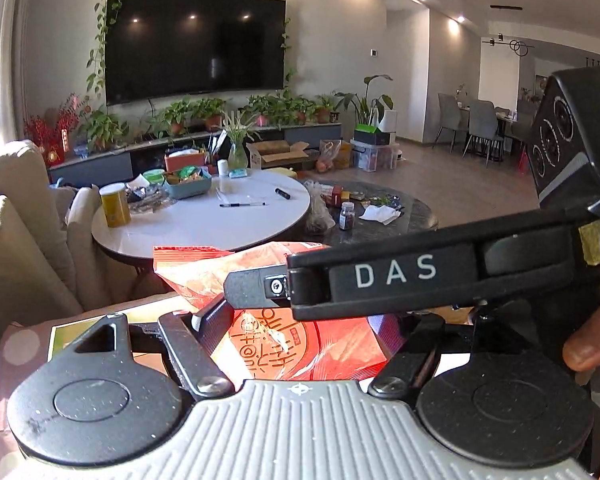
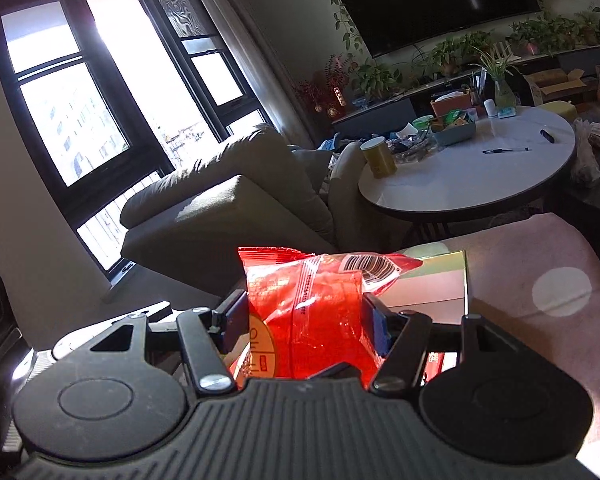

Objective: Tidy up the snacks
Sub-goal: 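Carry the large red bag into the green box and open the right gripper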

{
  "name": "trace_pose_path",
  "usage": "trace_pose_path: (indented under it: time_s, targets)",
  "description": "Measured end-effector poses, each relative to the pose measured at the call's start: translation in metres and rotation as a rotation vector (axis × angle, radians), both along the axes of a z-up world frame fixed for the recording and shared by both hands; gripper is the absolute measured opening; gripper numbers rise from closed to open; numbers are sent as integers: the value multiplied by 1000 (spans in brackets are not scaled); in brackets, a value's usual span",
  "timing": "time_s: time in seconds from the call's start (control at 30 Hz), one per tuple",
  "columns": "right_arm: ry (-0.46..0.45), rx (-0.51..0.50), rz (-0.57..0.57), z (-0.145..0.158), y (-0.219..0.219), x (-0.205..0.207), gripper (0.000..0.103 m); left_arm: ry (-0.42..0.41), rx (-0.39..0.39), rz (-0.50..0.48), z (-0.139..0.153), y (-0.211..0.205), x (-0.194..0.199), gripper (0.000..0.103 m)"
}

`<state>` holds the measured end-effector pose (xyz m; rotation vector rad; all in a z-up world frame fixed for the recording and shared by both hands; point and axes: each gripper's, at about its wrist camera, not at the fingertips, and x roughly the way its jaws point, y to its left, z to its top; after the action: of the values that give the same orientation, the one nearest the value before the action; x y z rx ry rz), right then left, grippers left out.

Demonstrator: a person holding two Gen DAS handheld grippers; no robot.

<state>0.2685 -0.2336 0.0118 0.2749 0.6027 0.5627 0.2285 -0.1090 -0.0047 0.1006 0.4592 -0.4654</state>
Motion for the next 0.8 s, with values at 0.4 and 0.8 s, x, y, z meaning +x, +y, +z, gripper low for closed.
trace_pose_path:
  time_s: [0.4, 0.8]
  targets:
    - [87, -9, -24, -29, -7, 40, 60, 93, -16, 5, -27, -5, 45, 71]
    - [61, 0, -83, -32, -12, 43, 60, 98, -1, 55, -33, 3, 50, 75]
